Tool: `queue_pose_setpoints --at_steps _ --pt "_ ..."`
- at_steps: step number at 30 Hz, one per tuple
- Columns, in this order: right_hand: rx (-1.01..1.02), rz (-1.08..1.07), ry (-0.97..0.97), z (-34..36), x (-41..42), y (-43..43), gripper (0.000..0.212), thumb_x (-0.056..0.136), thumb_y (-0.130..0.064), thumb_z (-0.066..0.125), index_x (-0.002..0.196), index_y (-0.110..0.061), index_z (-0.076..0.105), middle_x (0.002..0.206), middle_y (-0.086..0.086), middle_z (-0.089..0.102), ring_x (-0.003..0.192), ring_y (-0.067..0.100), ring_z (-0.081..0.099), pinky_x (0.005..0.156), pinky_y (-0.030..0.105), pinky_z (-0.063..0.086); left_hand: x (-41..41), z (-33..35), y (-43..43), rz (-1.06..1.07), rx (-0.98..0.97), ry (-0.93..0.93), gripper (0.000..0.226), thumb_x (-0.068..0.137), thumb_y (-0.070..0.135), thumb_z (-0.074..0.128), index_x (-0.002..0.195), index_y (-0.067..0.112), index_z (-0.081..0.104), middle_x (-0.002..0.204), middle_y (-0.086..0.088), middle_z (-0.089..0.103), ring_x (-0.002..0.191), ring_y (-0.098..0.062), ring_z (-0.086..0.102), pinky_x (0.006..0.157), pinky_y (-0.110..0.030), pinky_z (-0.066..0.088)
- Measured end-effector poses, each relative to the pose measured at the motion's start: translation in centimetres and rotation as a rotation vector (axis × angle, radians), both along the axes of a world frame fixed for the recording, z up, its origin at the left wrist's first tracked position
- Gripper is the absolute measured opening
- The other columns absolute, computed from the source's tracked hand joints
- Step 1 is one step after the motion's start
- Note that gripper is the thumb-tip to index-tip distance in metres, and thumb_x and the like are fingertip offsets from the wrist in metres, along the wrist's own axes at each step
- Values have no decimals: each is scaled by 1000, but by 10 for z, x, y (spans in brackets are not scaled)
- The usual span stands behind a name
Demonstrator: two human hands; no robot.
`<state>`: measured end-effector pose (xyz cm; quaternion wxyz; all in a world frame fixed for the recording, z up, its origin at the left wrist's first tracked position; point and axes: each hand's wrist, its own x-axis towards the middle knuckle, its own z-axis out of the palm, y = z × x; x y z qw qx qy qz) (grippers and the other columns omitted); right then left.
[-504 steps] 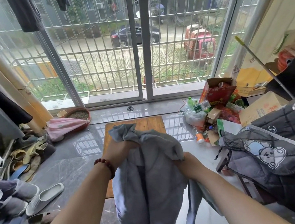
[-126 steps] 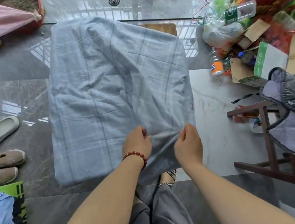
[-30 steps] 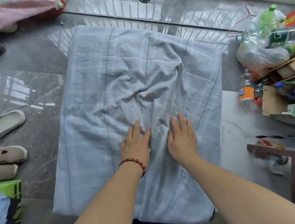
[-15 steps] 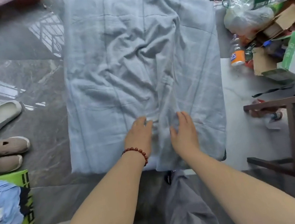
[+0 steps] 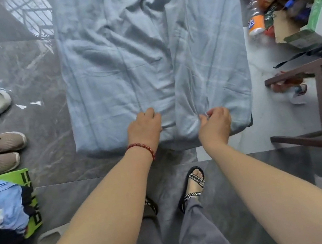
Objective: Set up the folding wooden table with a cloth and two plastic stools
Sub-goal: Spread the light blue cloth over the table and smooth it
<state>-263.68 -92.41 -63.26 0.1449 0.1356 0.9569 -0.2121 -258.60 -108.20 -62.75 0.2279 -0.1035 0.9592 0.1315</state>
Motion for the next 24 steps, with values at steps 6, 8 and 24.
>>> queue_pose_setpoints --at_steps 6,8,24 --pt "-23 62 -59 7 -10 16 17 95 -20 54 92 -3 54 102 10 56 84 19 43 73 28 32 -3 4 2 -66 -137 -45 16 96 16 50 112 14 53 113 -2 50 105 -22 49 69 -30 33" --pt "-13 62 -71 13 -13 25 16 96 -18 52 93 -2 54 102 11 56 82 19 41 71 26 28 0 11 0 -83 -167 -50 18 96 16 50 114 13 52 116 -3 49 106 -23 49 69 -31 32" --pt "-114 -35 -49 31 -36 75 11 94 -19 55 92 -8 56 99 10 60 92 26 55 81 33 41 15 32 -19 72 -221 -161 28 95 28 51 120 17 46 119 -5 47 108 -26 49 76 -36 43"
